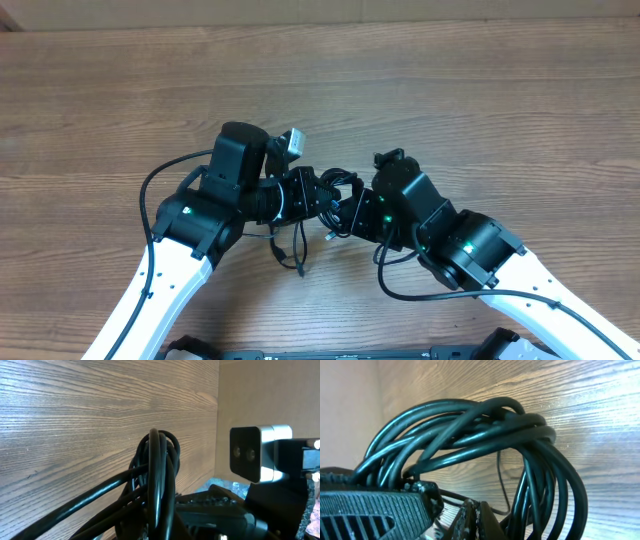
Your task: Untangle cables
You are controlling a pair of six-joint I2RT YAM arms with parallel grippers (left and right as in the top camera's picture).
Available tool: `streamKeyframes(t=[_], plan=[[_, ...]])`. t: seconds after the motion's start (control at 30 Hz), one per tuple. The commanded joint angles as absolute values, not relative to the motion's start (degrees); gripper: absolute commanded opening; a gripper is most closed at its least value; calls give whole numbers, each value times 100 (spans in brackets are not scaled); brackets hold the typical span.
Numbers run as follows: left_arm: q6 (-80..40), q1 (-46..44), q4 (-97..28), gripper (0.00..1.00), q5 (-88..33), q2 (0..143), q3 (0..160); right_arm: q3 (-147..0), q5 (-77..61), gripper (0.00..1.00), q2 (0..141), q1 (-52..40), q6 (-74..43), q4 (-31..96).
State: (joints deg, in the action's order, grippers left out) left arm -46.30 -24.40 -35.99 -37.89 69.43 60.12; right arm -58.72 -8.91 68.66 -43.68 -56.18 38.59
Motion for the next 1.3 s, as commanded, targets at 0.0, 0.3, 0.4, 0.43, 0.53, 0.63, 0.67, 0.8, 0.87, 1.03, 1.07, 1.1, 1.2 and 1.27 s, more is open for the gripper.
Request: streamKeyframes(t=[0.0, 0.3, 0.4, 0.43, 0.53, 0.63, 0.67, 0.8, 0.87, 1.03, 1.07, 1.1, 1.2, 1.27], plan=[[-4525, -2480, -3518, 4, -3684, 6888, 6141, -5966, -1363, 4, 6657, -4257, -4934, 3835], [-4112, -2480, -3531, 4, -3374, 6888, 6139, -5966, -1372, 4, 5387, -4082, -4598, 3997], [-4110, -2480, -3531, 4, -3262, 6888, 6139, -5966, -1533, 4, 5221, -4082, -4665, 4049], [-4115, -2480, -3524, 5, -3256, 6890, 6139, -5966, -1645, 4, 5201, -4082, -4685, 4047], [-4351, -2480, -3516, 4, -3260, 6888, 6139, -5961, -1959, 4, 5242, -4084, -4860, 4084], [-4685, -2480, -3529, 4, -3262, 6890, 6139, -5959, -2051, 4, 5428, -4104, -4862, 4106], [-4786, -2480, -3529, 4, -3262, 6888, 6139, -5959, -2051, 4, 5548, -4130, -4869, 4099], [-5004, -2484, -3546, 4, -3262, 6888, 6139, -5959, -2174, 4, 5961, -4215, -5096, 4036], [-5024, -2486, -3579, 4, -3262, 6888, 6139, -5959, -2263, 4, 6171, -4309, -5092, 3879], [-5028, -2554, -3579, 4, -3260, 6888, 6139, -5959, -2014, 4, 6495, -4425, -5059, 3514], [-5006, -2580, -3579, 4, -3260, 6888, 6139, -5959, -1839, 4, 6541, -4421, -5083, 3516], [-4963, -2600, -3579, 4, -3260, 6888, 6139, -5959, -1710, 4, 6571, -4399, -5083, 3518], [-4768, -2657, -3651, 4, -3262, 6890, 6139, -5959, -1610, 4, 6611, -4285, -5078, 3516], [-4591, -2665, -3734, 4, -3260, 6888, 6139, -5959, -1610, 4, 6608, -4163, -5074, 3522]])
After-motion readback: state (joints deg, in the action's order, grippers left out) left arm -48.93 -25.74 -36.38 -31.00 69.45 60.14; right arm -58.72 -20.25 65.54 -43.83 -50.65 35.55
